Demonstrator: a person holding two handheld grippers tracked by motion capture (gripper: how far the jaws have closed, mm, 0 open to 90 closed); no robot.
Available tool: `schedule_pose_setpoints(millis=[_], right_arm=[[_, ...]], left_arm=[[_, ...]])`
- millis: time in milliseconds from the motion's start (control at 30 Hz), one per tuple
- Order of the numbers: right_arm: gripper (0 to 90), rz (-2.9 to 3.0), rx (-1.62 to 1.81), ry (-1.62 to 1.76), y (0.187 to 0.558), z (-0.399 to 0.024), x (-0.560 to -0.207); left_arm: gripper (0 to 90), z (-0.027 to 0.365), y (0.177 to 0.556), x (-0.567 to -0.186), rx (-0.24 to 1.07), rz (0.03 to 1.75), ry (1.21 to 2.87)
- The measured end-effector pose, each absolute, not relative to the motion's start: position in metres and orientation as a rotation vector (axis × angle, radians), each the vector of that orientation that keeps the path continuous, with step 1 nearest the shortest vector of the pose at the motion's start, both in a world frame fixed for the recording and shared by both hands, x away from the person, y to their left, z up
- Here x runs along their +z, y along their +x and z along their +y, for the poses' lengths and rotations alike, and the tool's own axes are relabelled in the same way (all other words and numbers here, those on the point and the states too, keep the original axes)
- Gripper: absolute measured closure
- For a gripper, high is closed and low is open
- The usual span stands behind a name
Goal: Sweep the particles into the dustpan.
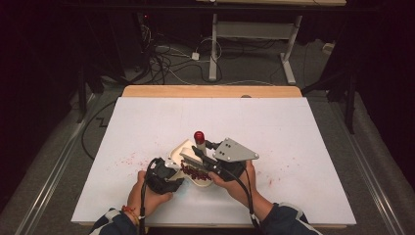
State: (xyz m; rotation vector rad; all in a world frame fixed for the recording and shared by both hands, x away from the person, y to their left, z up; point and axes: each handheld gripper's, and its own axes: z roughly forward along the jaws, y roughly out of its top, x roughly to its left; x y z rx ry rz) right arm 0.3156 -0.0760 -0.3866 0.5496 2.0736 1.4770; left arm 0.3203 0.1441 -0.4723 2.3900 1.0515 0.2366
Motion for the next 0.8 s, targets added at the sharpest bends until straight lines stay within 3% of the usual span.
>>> schedule_pose_setpoints(millis=[800], right_arm=[[69.8, 2.076, 1.433, 0.632, 0.315, -0.192, -0.357]], left_arm=[[63.9, 0.179, 0.331, -0.469, 0.300, 1.144, 2.309]])
